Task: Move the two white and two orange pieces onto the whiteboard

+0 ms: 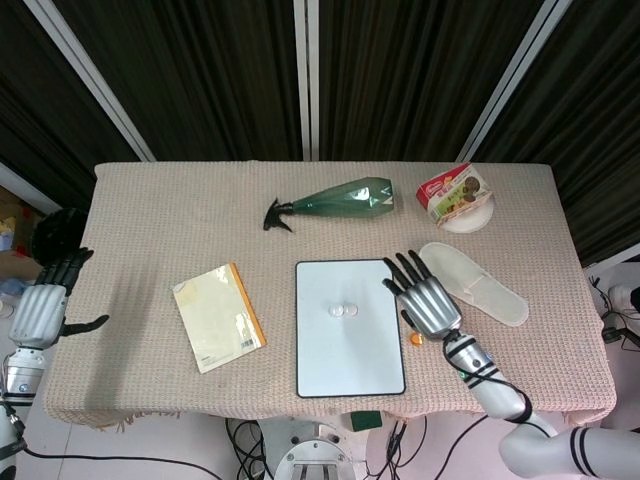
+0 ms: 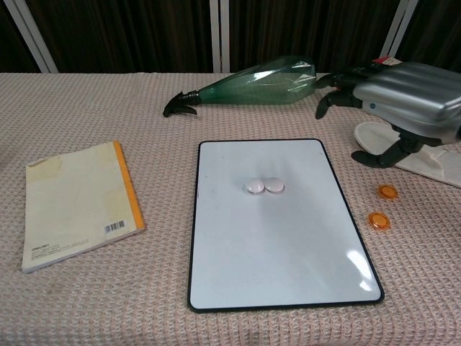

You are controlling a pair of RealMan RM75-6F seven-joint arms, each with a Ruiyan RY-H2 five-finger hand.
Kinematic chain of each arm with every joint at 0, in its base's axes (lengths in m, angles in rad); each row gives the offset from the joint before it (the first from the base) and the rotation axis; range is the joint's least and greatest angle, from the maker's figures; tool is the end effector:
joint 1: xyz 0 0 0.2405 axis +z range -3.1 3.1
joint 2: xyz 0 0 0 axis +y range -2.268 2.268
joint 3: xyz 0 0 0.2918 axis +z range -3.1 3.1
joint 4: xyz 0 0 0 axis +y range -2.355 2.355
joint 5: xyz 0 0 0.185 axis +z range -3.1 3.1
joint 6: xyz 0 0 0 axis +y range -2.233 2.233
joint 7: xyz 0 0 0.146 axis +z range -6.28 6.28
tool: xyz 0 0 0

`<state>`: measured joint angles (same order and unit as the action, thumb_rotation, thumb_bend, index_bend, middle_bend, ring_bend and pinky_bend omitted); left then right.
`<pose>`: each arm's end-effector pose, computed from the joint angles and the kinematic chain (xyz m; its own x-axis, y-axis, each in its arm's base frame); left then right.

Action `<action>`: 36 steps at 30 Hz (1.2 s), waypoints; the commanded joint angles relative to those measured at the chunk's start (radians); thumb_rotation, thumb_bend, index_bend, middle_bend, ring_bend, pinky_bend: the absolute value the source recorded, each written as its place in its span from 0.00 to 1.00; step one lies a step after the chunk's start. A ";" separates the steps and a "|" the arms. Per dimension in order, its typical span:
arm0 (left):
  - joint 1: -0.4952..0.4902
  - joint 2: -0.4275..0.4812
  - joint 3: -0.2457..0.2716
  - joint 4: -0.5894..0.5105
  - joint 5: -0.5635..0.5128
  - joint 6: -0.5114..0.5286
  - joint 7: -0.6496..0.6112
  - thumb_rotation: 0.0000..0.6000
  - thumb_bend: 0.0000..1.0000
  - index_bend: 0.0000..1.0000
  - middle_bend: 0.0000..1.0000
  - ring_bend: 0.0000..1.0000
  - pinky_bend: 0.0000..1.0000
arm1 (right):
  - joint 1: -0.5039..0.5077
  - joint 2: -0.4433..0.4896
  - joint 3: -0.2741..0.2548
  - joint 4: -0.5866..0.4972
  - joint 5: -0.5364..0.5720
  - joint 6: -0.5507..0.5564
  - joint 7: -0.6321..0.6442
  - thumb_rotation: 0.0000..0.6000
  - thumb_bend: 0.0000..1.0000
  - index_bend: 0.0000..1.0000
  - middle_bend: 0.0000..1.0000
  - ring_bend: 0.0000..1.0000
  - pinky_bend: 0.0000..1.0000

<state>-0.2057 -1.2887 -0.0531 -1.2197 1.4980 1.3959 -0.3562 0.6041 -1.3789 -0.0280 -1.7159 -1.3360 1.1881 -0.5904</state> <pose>-0.3710 0.2342 0.1659 0.2697 0.0301 0.9625 0.9612 -0.0694 -0.2671 -0.2005 -0.2901 0.0548 0.6715 -0.0885 0.7357 -0.6729 -0.4884 0.5555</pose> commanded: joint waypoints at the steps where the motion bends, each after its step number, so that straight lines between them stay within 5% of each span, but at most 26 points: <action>1: 0.001 0.000 0.000 -0.003 0.002 0.003 0.003 0.98 0.07 0.09 0.08 0.08 0.13 | -0.048 0.043 -0.041 0.004 0.005 0.013 0.025 1.00 0.31 0.33 0.03 0.00 0.00; 15: 0.000 0.002 0.004 -0.007 -0.001 -0.007 0.005 0.99 0.06 0.08 0.08 0.08 0.13 | -0.108 -0.058 -0.013 0.171 0.080 -0.035 0.092 1.00 0.30 0.33 0.02 0.00 0.00; 36: -0.001 0.007 0.001 -0.007 -0.007 -0.015 0.002 0.99 0.06 0.09 0.08 0.08 0.13 | -0.107 -0.116 0.017 0.229 0.090 -0.089 0.021 1.00 0.30 0.39 0.03 0.00 0.00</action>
<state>-0.2068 -1.2820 -0.0519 -1.2262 1.4905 1.3811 -0.3544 0.4969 -1.4947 -0.0115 -1.4881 -1.2463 1.0997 -0.5682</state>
